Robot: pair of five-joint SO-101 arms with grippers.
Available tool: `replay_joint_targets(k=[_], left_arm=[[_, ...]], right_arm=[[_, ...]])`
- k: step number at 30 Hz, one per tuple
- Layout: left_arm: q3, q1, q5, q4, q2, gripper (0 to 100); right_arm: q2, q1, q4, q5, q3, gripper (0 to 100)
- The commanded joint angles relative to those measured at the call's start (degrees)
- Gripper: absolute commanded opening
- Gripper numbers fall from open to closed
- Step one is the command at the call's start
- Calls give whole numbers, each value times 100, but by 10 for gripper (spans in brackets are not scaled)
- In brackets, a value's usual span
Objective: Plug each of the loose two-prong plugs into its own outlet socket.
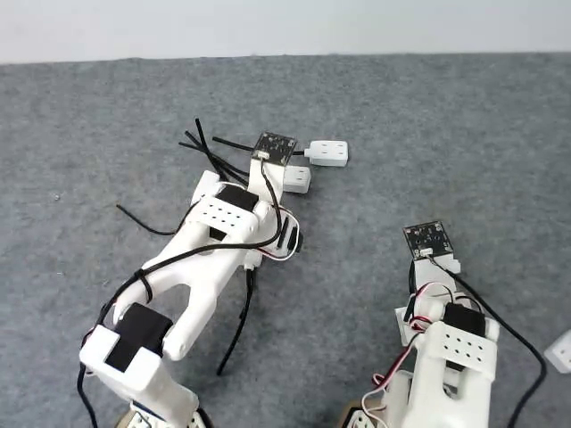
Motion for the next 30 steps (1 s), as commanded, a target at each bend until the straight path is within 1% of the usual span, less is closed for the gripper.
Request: replay_joint_targets(k=[1, 5, 9, 11, 13, 18, 28, 30], left_arm=[[-268, -53, -62, 79, -97, 253], [-347, -62, -202, 308, -149, 252], [-347, -396, -193, 466, -536, 252], [-242, -571, -185, 431, -668, 251], [-66, -598, -185, 325, -651, 251], [391, -598, -176, -255, -246, 250], [180, -598, -26, -264, 343, 250], [171, -589, -35, -264, 343, 223]], right_arm=[[-40, -31, -119, -18, -26, 8], [-40, -31, -119, -18, -26, 8], [-40, -31, -119, -18, -26, 8], [-40, -31, -119, -18, -26, 8], [-40, -40, -119, -18, -26, 8], [-40, -40, -119, -18, -26, 8], [-40, -31, -119, -18, -26, 8], [-40, -31, -119, -18, -26, 8]])
